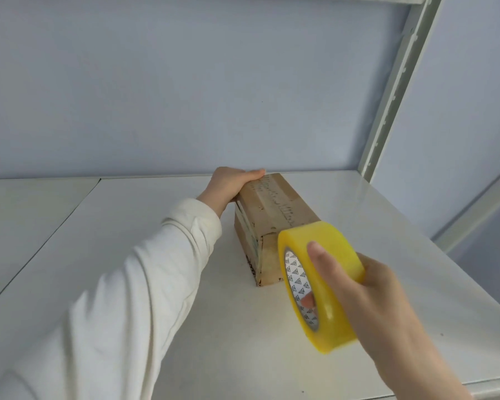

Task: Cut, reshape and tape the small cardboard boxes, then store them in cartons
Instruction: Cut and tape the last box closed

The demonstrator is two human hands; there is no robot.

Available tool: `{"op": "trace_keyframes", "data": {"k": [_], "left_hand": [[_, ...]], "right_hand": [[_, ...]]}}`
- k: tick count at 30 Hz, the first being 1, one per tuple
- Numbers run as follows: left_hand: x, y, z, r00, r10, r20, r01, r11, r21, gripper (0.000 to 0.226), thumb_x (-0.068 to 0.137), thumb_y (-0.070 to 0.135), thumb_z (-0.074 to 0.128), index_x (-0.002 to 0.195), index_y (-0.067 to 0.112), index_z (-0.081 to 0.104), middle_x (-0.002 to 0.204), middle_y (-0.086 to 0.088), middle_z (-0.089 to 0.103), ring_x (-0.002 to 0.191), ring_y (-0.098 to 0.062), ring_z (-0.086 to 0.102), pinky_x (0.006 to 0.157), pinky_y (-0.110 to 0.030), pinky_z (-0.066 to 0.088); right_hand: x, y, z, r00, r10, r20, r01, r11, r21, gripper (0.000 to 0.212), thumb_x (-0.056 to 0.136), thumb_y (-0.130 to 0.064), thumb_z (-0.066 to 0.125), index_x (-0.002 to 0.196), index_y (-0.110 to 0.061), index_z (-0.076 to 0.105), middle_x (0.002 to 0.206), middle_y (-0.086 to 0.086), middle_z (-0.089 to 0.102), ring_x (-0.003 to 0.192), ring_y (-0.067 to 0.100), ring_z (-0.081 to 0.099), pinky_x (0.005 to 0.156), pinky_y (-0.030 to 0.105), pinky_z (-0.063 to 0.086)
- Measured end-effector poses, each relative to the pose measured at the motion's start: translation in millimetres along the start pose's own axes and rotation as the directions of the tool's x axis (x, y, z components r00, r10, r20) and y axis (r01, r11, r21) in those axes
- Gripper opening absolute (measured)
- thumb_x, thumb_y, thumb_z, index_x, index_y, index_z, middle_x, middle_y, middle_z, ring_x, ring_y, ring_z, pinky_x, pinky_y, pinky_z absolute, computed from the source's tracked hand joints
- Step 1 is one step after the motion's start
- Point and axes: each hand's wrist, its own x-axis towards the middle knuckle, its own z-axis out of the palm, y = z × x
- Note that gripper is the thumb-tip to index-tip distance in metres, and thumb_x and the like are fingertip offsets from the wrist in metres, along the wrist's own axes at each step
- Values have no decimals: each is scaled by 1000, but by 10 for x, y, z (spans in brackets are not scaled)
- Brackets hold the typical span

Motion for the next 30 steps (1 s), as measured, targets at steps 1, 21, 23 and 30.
{"op": "trace_keyframes", "data": {"k": [1, 21, 23, 30], "left_hand": [[-63, -11, -7, 993, 113, -16, -111, 990, 86, 31, 80, 39, 70, 99, 16, 67, 103, -1, 66, 101, -15, 61, 92, -29, 49], [-511, 154, -523, 878, 274, 393, -346, 930, 125, 18, 96, 31, 45, 111, 28, 52, 105, 12, 59, 100, -2, 55, 70, 1, 41], [-512, 138, -568, 897, 311, 313, -349, 934, 72, 48, 91, 35, 56, 134, 25, 38, 124, 9, 50, 116, -2, 46, 81, -1, 38], [-489, 168, -482, 881, 393, 264, -463, 831, 309, 142, 42, 61, 82, 144, 43, -16, 151, 21, -3, 143, -6, -4, 116, -43, 19]], "right_hand": [[13, 11, 1, 1000, 6, -7, -6, 1000, 7, 66, 49, -69, 45, 81, -16, 64, 52, -9, 66, 45, 2, 58, 49, 21, 44], [747, -890, 39, 925, -292, 242, 188, 907, 378, 26, 77, -34, 66, 89, -10, 68, 88, 4, 74, 78, 19, 71, 75, 34, 59], [941, -972, 146, 940, -298, 166, 239, 923, 301, 39, 77, -50, 59, 91, -14, 66, 94, 5, 74, 86, 21, 71, 84, 39, 56], [1266, -1136, 456, 934, -343, 98, 303, 909, 286, 43, 89, -52, 49, 70, -15, 61, 51, -8, 66, 46, 5, 63, 45, 16, 51]]}}
